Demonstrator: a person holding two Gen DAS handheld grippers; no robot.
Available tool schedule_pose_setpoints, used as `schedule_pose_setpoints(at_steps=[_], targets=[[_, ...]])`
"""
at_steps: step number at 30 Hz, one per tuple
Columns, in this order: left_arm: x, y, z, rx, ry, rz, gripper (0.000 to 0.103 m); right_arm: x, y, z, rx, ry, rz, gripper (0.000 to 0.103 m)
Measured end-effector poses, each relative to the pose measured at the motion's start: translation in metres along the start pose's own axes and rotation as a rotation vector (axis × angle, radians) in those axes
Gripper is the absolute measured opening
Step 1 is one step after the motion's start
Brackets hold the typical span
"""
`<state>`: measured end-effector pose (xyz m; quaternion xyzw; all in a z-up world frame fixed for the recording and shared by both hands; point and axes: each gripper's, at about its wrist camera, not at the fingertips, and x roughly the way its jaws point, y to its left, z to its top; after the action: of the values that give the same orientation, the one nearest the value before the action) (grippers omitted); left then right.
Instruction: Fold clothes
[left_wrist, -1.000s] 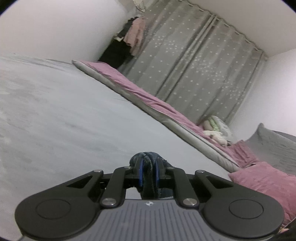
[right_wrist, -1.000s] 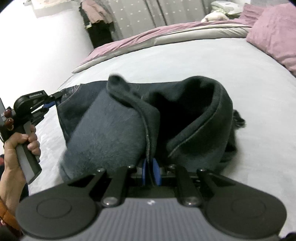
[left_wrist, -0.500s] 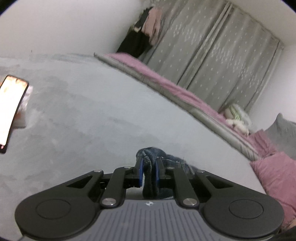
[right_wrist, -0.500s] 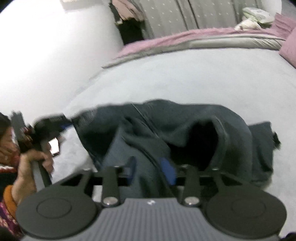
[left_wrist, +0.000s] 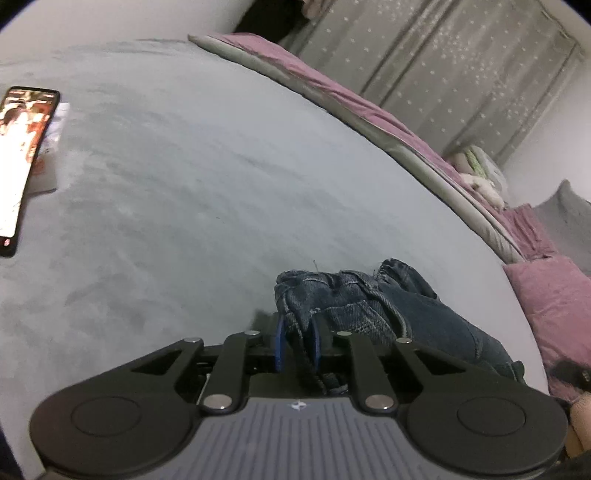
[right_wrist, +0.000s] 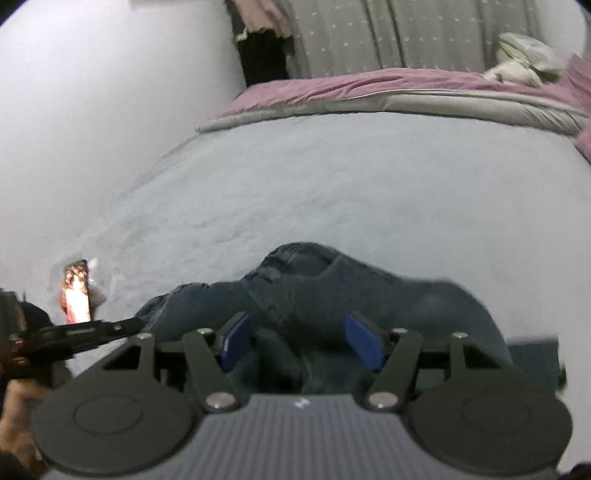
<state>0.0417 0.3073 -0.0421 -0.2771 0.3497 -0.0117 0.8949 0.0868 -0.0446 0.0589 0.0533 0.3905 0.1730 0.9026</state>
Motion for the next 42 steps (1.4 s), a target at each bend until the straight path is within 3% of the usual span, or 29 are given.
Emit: schedule_pose_setpoints(at_steps=[5,7,14,21,27,32,35,42], targets=[[0.007,0.023,0.016,-0.096,0.060,-0.084,0.032,0.057,0.012,0.031,-0.094,0.062,-0.022,0.072],[0.011,0.031,0.020,-0.145,0.079,-0.112,0.034,0.078,0.014,0.039,-0.124,0.094,-0.034,0.073],[0.032,0.047,0.024,-0.276,0.116,-0.185,0.034,0.152,0.007,0.062,-0.200,0.190,-0.119,0.073],[0.049,0.049,0.027,-0.308,0.121,-0.198,0.034,0.208,-0.019,0.067,-0.172,0.292,-0.187,0.070],[0.057,0.042,0.030,-0.285,0.143,-0.246,0.034,0.230,-0.032,0.054,-0.144,0.338,-0.178,0.063],[0.059,0.038,0.026,-0.256,0.141,-0.236,0.031,0.229,-0.031,0.046,-0.137,0.310,-0.137,0.029],[0.057,0.036,0.025,-0.237,0.120,-0.221,0.021,0.227,-0.024,0.044,-0.175,0.282,-0.168,0.017],[0.047,0.027,0.025,-0.204,0.047,-0.200,0.013,0.216,-0.003,0.056,-0.212,0.185,-0.249,0.014]])
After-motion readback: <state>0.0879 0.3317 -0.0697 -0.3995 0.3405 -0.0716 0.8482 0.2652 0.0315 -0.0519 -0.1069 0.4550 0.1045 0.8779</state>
